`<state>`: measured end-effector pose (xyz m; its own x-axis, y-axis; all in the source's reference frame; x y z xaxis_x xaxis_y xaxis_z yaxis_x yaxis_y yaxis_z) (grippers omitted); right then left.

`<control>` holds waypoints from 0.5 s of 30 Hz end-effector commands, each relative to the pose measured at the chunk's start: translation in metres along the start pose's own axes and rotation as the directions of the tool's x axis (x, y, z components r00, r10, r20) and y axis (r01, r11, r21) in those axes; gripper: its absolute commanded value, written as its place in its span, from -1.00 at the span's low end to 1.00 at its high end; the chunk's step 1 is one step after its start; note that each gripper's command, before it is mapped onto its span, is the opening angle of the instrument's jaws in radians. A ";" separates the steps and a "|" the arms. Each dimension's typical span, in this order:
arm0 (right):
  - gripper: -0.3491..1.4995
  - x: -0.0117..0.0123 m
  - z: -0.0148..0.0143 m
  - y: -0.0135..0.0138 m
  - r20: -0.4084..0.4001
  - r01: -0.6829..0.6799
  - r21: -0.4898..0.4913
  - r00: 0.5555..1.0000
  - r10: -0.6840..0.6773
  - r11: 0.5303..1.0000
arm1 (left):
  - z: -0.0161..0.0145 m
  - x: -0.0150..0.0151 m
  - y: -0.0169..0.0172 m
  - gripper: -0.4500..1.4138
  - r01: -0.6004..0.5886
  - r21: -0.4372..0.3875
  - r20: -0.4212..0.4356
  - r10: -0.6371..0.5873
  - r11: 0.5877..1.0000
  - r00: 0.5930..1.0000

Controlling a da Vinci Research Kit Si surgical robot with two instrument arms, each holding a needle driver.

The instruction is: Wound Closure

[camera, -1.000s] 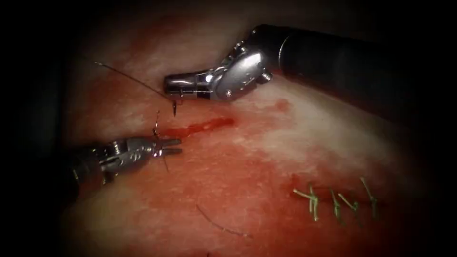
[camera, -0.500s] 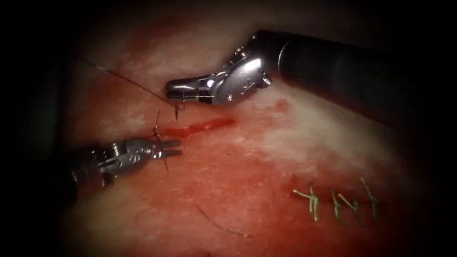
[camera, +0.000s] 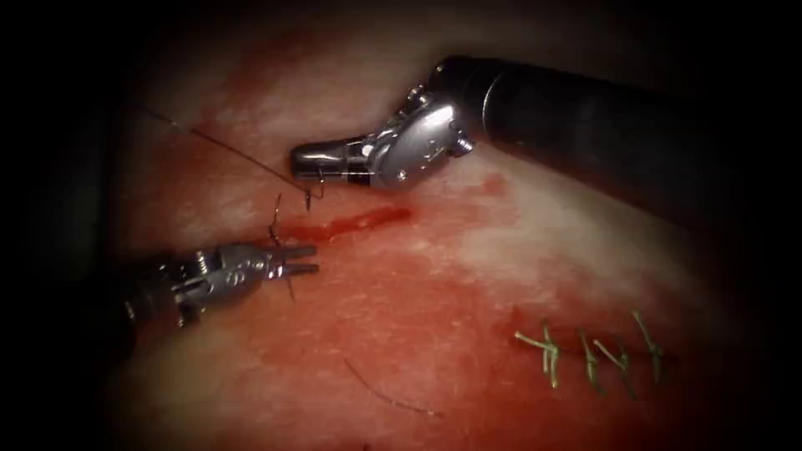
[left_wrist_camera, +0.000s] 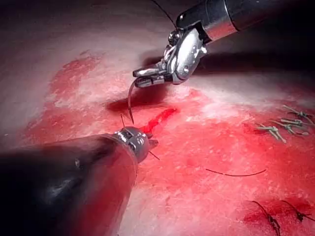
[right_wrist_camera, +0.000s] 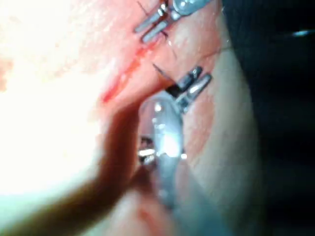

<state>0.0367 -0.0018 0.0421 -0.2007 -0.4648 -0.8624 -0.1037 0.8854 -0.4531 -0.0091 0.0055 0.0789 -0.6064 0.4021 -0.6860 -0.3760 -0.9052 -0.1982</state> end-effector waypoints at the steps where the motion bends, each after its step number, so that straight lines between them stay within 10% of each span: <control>1: -1.00 -0.0006 0.0008 0.0004 -0.006 0.005 -0.001 1.000 -0.005 1.000 | 0.0008 -0.0001 0.0000 -0.66 -0.001 -0.001 0.000 0.001 1.000 1.000; 15: -1.00 0.0003 0.0010 -0.0005 -0.057 0.035 0.032 0.998 -0.033 0.999 | 0.0007 -0.0002 0.0000 -0.62 -0.001 -0.003 -0.001 0.001 1.000 1.000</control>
<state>0.0367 -0.0031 0.0416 -0.2546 -0.4924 -0.8323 -0.0668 0.8675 -0.4928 -0.0089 0.0054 0.0789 -0.6061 0.4020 -0.6863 -0.3738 -0.9056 -0.2003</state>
